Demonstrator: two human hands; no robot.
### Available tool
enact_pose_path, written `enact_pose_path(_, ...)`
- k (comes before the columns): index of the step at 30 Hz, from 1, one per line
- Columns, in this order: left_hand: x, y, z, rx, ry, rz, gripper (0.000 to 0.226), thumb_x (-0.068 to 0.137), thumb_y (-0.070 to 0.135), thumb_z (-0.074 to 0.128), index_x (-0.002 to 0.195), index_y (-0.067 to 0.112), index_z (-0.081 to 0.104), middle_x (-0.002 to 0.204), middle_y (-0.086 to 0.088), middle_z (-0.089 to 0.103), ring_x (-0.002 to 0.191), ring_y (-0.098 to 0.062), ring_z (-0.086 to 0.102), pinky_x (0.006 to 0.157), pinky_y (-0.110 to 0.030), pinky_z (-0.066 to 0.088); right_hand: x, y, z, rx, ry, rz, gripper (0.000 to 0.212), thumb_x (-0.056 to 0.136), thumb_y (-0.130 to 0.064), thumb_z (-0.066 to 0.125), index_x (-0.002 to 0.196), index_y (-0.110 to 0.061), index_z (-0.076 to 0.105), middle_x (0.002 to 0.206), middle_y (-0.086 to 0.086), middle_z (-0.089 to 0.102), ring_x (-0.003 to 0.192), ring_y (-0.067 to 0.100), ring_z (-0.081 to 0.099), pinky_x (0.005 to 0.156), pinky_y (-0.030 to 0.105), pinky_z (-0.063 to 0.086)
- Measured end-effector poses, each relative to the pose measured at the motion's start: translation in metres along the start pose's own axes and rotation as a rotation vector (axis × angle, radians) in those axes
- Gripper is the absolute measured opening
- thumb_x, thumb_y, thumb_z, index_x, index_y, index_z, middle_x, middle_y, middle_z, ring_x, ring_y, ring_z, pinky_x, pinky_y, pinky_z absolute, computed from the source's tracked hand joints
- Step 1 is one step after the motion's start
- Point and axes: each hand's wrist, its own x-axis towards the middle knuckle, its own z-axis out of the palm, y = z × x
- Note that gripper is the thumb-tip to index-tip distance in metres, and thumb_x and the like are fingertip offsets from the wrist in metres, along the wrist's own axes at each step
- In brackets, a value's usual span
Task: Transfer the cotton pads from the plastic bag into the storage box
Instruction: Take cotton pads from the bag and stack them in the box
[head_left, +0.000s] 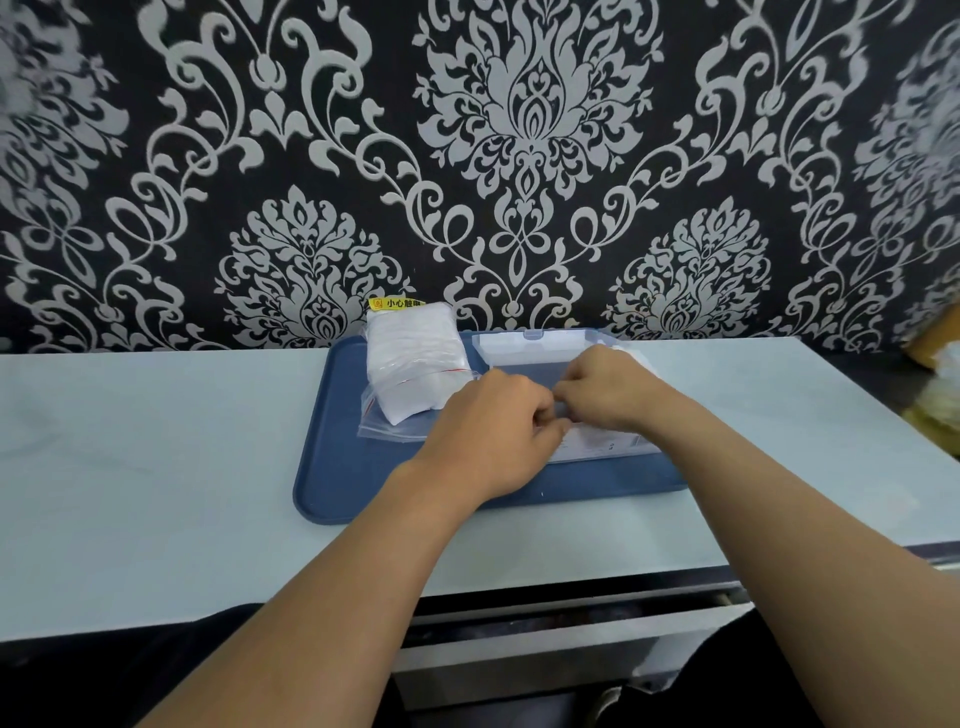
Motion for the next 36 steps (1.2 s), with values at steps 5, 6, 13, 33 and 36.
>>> enact_pose_path(5,-0.009,0.002,-0.027,-0.190,0.200,0.049,0.022,0.083,0.041,0.061,0.086,0.023,0.073,0.080,0.009,0.070,0.077,-0.013,0.064,0.072,-0.034,0.055,-0.003,-0.013,-0.003,0.067,0.160,-0.124,0.019,0.084,-0.018,0.059,0.074,-0.008,0.071,0.071,0.011,0.070,0.070,0.025,0.065,0.068,0.036,0.053)
enact_pose_path(6,-0.012,-0.003,-0.039,-0.251,0.346,0.042,0.016,0.079,0.033,0.063,0.085,0.022,0.072,0.080,0.010,0.069,0.075,-0.011,0.063,0.069,-0.031,0.054,-0.011,-0.023,-0.003,0.105,0.253,-0.222,0.016,0.084,-0.016,0.061,0.076,-0.011,0.074,0.071,0.006,0.072,0.071,0.023,0.067,0.069,0.035,0.054)
enact_pose_path(13,-0.033,-0.092,-0.074,-0.251,0.151,-0.540,0.081,0.069,0.014,0.083,0.140,0.021,0.044,0.134,-0.003,0.052,0.117,-0.021,0.056,0.095,-0.036,0.049,-0.051,-0.086,0.052,-0.029,-0.060,-0.615,0.022,0.085,-0.004,0.054,0.089,-0.012,0.073,0.088,0.009,0.073,0.081,0.028,0.065,0.073,0.035,0.054)
enact_pose_path(33,-0.018,-0.098,-0.050,-0.270,0.339,-0.474,0.043,0.085,0.023,0.045,0.122,0.019,0.067,0.097,-0.004,0.075,0.093,-0.029,0.067,0.087,-0.045,0.055,-0.005,-0.095,0.060,-0.118,0.209,-0.453,0.035,0.091,-0.022,0.066,0.123,-0.022,0.053,0.096,0.008,0.069,0.091,0.034,0.062,0.077,0.041,0.052)
enact_pose_path(36,-0.018,-0.100,-0.050,-0.279,0.352,-0.475,0.036,0.091,0.016,0.048,0.121,0.018,0.067,0.101,-0.005,0.074,0.095,-0.027,0.067,0.088,-0.045,0.055,-0.007,-0.095,0.060,-0.112,0.256,-0.464,0.036,0.086,-0.024,0.071,0.120,-0.023,0.058,0.099,0.005,0.070,0.094,0.032,0.063,0.079,0.041,0.053)
